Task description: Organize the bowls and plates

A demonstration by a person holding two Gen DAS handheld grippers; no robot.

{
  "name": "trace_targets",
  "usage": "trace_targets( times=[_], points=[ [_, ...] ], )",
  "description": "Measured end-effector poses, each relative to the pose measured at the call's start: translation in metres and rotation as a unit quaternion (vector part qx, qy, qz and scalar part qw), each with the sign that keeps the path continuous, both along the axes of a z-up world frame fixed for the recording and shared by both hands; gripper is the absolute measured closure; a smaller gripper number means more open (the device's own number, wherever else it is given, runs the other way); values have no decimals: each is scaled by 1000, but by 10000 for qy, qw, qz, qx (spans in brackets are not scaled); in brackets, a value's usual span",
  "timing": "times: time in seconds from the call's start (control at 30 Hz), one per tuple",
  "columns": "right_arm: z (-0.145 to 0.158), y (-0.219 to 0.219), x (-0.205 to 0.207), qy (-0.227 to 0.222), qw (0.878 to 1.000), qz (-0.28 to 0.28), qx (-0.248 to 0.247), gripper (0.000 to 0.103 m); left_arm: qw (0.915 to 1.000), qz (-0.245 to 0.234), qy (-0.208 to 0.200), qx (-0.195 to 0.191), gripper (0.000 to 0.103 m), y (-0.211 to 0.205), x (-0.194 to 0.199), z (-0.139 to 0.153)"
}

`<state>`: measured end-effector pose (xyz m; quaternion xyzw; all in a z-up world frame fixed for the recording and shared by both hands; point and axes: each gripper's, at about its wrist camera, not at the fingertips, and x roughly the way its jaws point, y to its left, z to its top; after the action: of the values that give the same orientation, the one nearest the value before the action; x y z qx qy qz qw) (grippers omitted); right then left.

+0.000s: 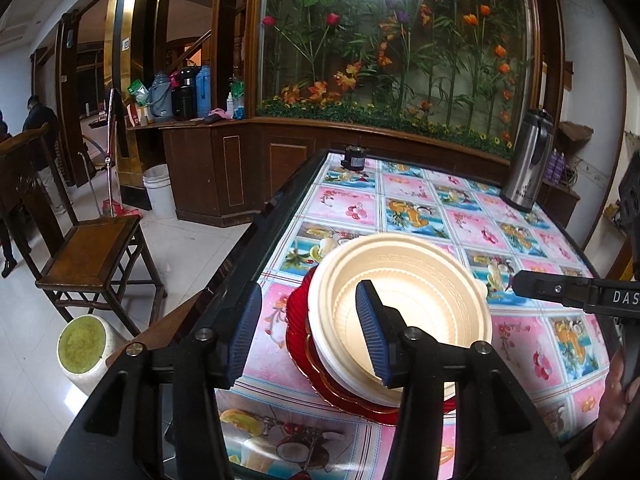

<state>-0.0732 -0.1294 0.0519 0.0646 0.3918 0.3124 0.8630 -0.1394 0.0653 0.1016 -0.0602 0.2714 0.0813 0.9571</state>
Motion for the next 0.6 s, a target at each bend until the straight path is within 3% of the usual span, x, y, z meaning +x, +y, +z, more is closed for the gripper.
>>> trace_targets(
  times=[0.33, 0.6],
  points=[
    [-12, -32, 4, 198, 9991, -327, 180, 74, 9973, 167, 114, -702, 56, 39, -4, -6],
    [-29, -41, 12, 461, 9978, -405, 245, 74, 9942, 177, 419, -972, 55, 58, -3, -28]
  ],
)
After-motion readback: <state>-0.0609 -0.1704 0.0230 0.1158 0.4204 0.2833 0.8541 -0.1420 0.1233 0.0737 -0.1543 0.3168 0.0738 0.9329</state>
